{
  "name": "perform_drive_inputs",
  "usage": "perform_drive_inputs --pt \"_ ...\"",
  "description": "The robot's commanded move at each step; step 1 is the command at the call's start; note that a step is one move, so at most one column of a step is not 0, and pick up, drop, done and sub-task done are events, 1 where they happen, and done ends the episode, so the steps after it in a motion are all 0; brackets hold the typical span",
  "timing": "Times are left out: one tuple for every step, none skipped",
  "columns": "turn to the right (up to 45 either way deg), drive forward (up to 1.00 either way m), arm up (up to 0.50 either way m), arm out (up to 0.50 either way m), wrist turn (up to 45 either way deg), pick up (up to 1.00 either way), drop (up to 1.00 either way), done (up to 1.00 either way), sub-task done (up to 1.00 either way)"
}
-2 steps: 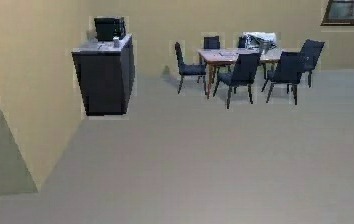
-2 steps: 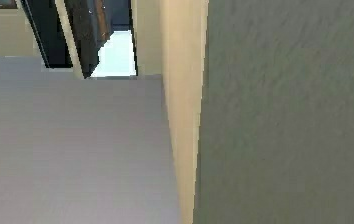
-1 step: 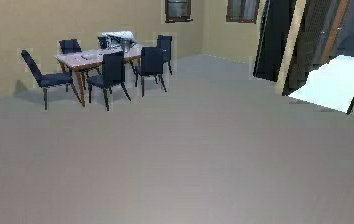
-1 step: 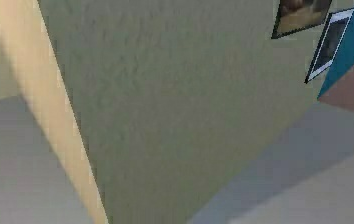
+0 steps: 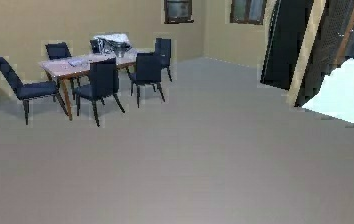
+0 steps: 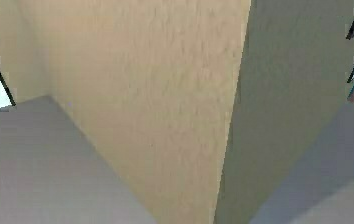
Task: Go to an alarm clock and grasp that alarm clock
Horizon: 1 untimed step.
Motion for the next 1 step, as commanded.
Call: perform_drive_inputs --pt "45.0 0.00 0.00 0.00 0.0 0.00 0.00 0.00 0.00"
